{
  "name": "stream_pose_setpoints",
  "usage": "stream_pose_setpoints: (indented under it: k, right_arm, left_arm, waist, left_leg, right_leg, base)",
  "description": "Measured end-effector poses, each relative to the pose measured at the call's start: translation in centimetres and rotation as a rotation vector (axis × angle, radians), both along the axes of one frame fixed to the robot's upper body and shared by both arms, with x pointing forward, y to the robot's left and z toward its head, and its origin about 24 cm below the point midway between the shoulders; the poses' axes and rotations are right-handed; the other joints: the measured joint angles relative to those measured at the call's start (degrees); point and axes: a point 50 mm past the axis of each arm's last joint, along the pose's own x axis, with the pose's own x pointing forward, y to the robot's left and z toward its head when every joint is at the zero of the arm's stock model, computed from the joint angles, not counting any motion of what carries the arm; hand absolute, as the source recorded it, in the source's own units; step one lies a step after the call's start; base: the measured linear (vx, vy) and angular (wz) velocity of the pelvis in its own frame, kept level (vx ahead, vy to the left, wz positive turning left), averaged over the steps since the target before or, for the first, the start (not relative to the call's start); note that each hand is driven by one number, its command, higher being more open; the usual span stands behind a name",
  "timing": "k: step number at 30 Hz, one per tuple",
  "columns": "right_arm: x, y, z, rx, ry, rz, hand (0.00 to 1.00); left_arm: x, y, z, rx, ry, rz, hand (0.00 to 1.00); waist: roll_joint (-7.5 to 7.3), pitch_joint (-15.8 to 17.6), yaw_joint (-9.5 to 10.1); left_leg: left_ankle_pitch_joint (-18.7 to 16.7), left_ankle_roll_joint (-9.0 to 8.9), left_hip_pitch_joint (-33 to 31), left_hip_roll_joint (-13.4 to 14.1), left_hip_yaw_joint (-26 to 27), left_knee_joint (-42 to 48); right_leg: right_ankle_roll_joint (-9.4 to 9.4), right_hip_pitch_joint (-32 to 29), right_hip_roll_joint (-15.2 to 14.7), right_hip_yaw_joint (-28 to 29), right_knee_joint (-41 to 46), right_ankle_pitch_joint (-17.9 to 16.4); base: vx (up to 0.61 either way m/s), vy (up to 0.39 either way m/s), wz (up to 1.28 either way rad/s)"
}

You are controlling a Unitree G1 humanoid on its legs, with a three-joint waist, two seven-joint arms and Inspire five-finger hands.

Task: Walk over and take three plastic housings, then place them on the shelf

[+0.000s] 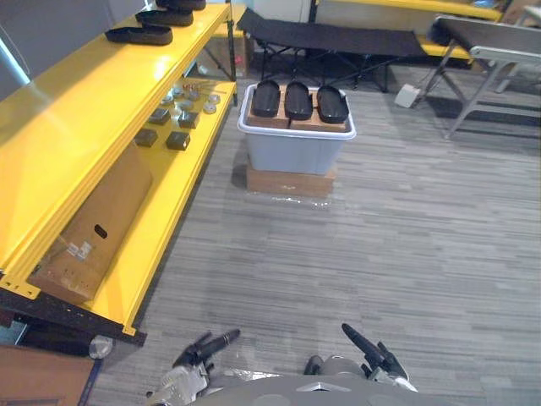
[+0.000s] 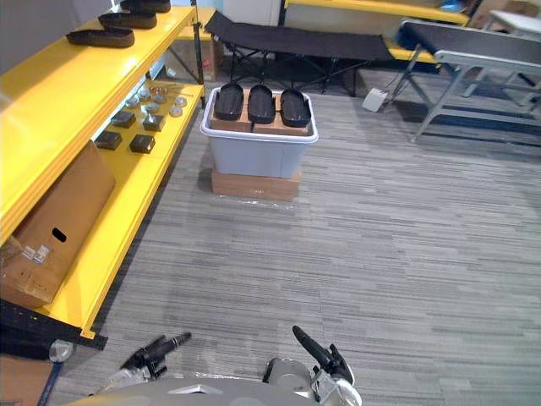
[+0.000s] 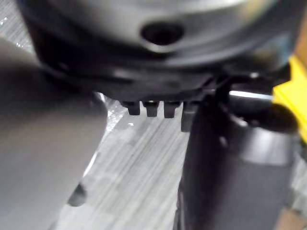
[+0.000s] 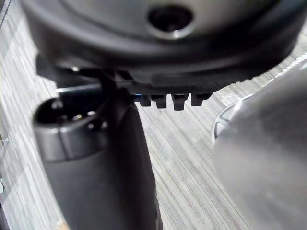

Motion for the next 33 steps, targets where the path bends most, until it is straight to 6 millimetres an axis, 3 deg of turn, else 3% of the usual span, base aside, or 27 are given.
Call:
stream_pose_setpoints:
  k: [1, 3, 6, 7, 8, 9, 10, 11, 12, 13, 14, 16, 17, 18, 19, 20, 21, 23, 25, 26, 27, 29, 33]
  right_arm:
    - [0.2, -0.4, 0.1, -0.025, 0.011, 0.023, 1.0]
    - [0.3, -0.5, 0.0, -0.042, 0.037, 0.058, 1.0]
    - [1.0, -0.1, 0.0, -0.037, 0.032, 0.088, 1.0]
    - [1.1, 0.0, 0.0, -0.04, 0.032, 0.093, 1.0]
    - [1.1, 0.1, 0.0, -0.044, 0.033, 0.109, 1.0]
    - [1.0, 0.2, -0.1, -0.045, 0.036, 0.114, 1.0]
    - [0.7, 0.1, -0.1, -0.05, 0.038, 0.117, 1.0]
    - [0.6, 0.0, 0.0, -0.054, 0.034, 0.105, 1.0]
    - [0.9, 0.7, -0.1, -0.043, 0.03, 0.109, 1.0]
    - [1.1, 1.7, -0.2, -0.025, 0.022, 0.13, 1.0]
    - [1.3, 2.4, -0.2, -0.013, 0.01, 0.132, 1.0]
    - [1.6, 2.9, -0.2, 0.006, -0.004, 0.15, 1.0]
    - [1.7, 2.9, -0.2, 0.012, -0.006, 0.152, 1.0]
    - [1.8, 2.7, -0.2, 0.008, -0.01, 0.144, 1.0]
    - [1.9, 2.6, -0.2, 0.004, -0.012, 0.142, 1.0]
    - [2.1, 2.3, -0.1, -0.007, -0.02, 0.142, 1.0]
    - [2.2, 2.2, 0.0, -0.014, -0.023, 0.146, 1.0]
    - [2.5, 1.6, 0.2, -0.037, -0.04, 0.141, 1.0]
    - [2.8, 1.3, 0.4, -0.052, -0.056, 0.137, 1.0]
    - [2.9, 1.1, 0.6, -0.063, -0.064, 0.134, 1.0]
    - [2.8, 1.0, 0.5, -0.064, -0.063, 0.134, 1.0]
    - [1.6, 1.2, 0.2, -0.05, -0.026, 0.136, 1.0]
    - [1.2, 1.1, 0.1, -0.03, -0.01, 0.105, 1.0]
  left_arm:
    - [-0.2, -0.2, -0.1, -0.009, 0.0, 0.022, 1.0]
    - [-0.3, -0.6, -0.1, -0.02, -0.011, 0.034, 1.0]
    - [-0.2, -1.4, -0.2, -0.049, -0.022, 0.049, 1.0]
    - [-0.3, -1.4, -0.3, -0.055, -0.019, 0.062, 1.0]
    - [-0.6, -1.7, -0.4, -0.08, -0.018, 0.102, 1.0]
    - [-0.7, -1.6, -0.4, -0.081, -0.017, 0.116, 1.0]
    - [-1.3, -1.4, -0.5, -0.079, -0.007, 0.124, 1.0]
    - [-1.8, -1.4, -0.6, -0.083, 0.006, 0.134, 1.0]
    - [-1.7, -0.2, -0.5, -0.063, -0.003, 0.143, 1.0]
    - [-1.5, 0.5, -0.3, -0.039, -0.008, 0.14, 1.0]
    - [-1.3, 0.8, -0.2, -0.031, -0.012, 0.139, 1.0]
    - [-1.2, 1.0, -0.2, -0.023, -0.005, 0.135, 1.0]
    - [-1.4, 1.1, -0.3, -0.017, 0.007, 0.123, 1.0]
    - [-1.6, 1.3, -0.3, 0.006, 0.025, 0.09, 1.0]
    - [-1.6, 1.3, -0.3, 0.014, 0.031, 0.079, 1.0]
    - [-1.7, 1.1, -0.4, 0.023, 0.035, 0.055, 1.0]
    - [-1.6, 1.1, -0.3, 0.027, 0.032, 0.043, 1.0]
    - [-0.7, 0.7, -0.2, 0.028, 0.014, -0.006, 1.0]
    - [0.6, 0.1, 0.0, 0.016, -0.017, -0.043, 1.0]
    - [1.6, -0.8, 0.2, -0.014, -0.045, -0.062, 1.0]
    - [1.9, -1.1, 0.2, -0.026, -0.054, -0.065, 1.0]
    - [2.6, -1.6, 0.4, -0.068, -0.078, -0.046, 1.0]
    - [2.2, -1.6, 0.3, -0.079, -0.06, -0.007, 1.0]
  waist:
    - [0.88, 0.4, 0.26]
    - [0.83, 0.7, 0.36]
    - [0.47, 0.9, 1.39]
    - [0.31, 1.1, 1.55]
    - [-0.12, 2.1, 2.38]
    - [-0.21, 2.2, 2.92]
    - [0.03, 2.2, 3.3]
    - [0.52, 2.2, 3.35]
    - [-1.65, 2.7, 3.23]
    - [-4.19, 2.6, 3.4]
    - [-5.61, 2.4, 4.32]
    - [-6.56, 2.2, 4.33]
    - [-6.67, 2.3, 4.06]
    - [-6.67, 2.4, 3.97]
    - [-6.62, 2.4, 3.94]
    - [-6.27, 2.4, 4.06]
    - [-5.8, 2.4, 4.01]
    - [-4.64, 1.8, 3.41]
    - [-4.08, 1.6, 2.47]
    - [-3.47, 1.2, 2.22]
    - [-3.22, 1.1, 2.22]
    - [-2.88, 0.4, 2.15]
    - [-3.12, 0.1, 2.18]
  left_leg:
    - [-0.1, -0.97, -2.7, 0.8, -1.2, 5.1]
    - [-0.8, -2.05, -5.2, -1.5, -0.1, 3.8]
    - [0.1, -0.99, -8.6, -7.6, 4.6, -14.8]
    - [2.2, -0.46, -9.8, -9.4, 5.4, -21.1]
    - [7.6, 0.03, -10.5, -11.4, 5.9, -30.9]
    - [9.9, 0.1, -10.7, -11.7, 6.3, -33.7]
    - [14.5, 0.12, -10.9, -11.6, 7.1, -37.0]
    - [18.5, 5.33, -10.8, -11.1, 6.7, -36.6]
    - [16.1, 7.92, -10.4, -12.5, 7.1, -34.3]
    - [13.5, 7.89, -10.3, -14.2, 7.6, -33.4]
    - [11.9, 8.53, -10.2, -15.5, 8.1, -33.0]
    - [9.8, 9.54, -9.0, -17.9, 7.5, -33.2]
    - [8.8, 9.82, -7.5, -19.2, 7.0, -33.6]
    - [8.0, 9.8, -4.5, -20.7, 6.7, -35.3]
    - [8.0, 9.49, -2.8, -21.3, 6.4, -36.4]
    - [7.7, 9.24, 0.3, -22.0, 6.4, -38.4]
    - [7.5, 9.17, 1.6, -22.3, 6.4, -39.3]
    - [6.0, 8.66, 3.9, -21.9, 5.1, -40.5]
    - [5.3, 8.66, 4.1, -21.2, 3.5, -40.4]
    - [4.1, 8.17, 4.4, -20.0, 2.6, -39.8]
    - [3.5, 7.74, 4.7, -19.5, 2.3, -39.5]
    - [1.0, 5.83, 5.9, -17.6, 0.4, -37.5]
    - [-3.6, 2.81, 8.8, -16.3, -1.3, -33.8]
  right_leg:
    - [-0.85, 2.6, 1.0, 0.1, -1.1, -0.4]
    - [-1.32, 7.3, 0.9, 0.3, -3.3, -0.3]
    - [-1.06, 11.8, -0.1, 1.7, -8.0, -0.2]
    - [-1.05, 12.2, -0.5, 1.9, -8.3, -0.2]
    - [-0.1, 13.3, -1.2, 2.0, -8.4, -0.8]
    - [0.78, 13.7, -1.3, 2.0, -8.5, -1.4]
    - [3.04, 14.8, -0.9, 2.3, -8.2, -3.5]
    - [3.78, 16.1, -0.4, 2.6, -7.5, -5.7]
    - [4.07, 17.4, -2.0, 2.4, -6.2, -7.3]
    - [3.99, 17.0, -4.0, 2.6, -4.1, -7.3]
    - [3.6, 15.8, -5.7, 3.6, -1.3, -7.1]
    - [4.65, 12.9, -8.6, 6.4, 7.1, -6.0]
    - [7.32, 10.7, -10.4, 8.1, 14.2, -4.6]
    - [13.46, 6.7, -11.7, 11.5, 24.6, -1.7]
    - [13.55, 5.0, -12.0, 12.0, 28.4, -1.7]
    - [11.17, 2.2, -12.9, 10.6, 32.6, -4.0]
    - [10.68, 0.9, -13.2, 9.3, 33.2, -5.5]
    - [7.1, -4.3, -13.3, 3.8, 27.7, -8.4]
    - [6.91, -7.2, -13.2, 2.1, 21.0, -8.3]
    - [7.95, -9.7, -12.5, 2.2, 13.5, -7.1]
    - [7.94, -10.3, -12.0, 2.6, 10.6, -6.2]
    - [7.27, -10.9, -10.0, 3.5, 3.0, -0.9]
    - [5.87, -9.6, -7.3, 3.2, 1.7, 1.5]
  base:
    - [0.3, -0.2, -0.25]
    - [0.33, -0.165, -0.25]
    - [0.41, -0.053, -0.33]
    - [0.46, 0.079, -0.27]
    - [0.36, 0.098, -0.32]
    - [0.42, 0.148, -0.39]
    - [0.39, 0.187, -0.25]
    - [0.42, 0.193, -0.05]
    - [0.45, 0.204, 0.17]
    - [0.43, 0.192, 0.21]
    - [0.4, 0.205, 0.13]
    - [0.4, 0.232, 0.25]
    - [0.49, 0.263, 0.35]
    - [0.39, 0.185, 0.21]
    - [0.33, 0.16, 0.09]
    - [0.23, 0.105, 0.0]
    - [0.26, 0.112, -0.03]
    - [0.23, 0.072, 0.17]
    - [0.29, 0.019, 0.4]
    - [0.25, -0.003, 0.31]
    - [0.28, -0.039, 0.26]
    - [0.35, -0.099, 0.33]
    - [0.41, -0.225, 0.26]
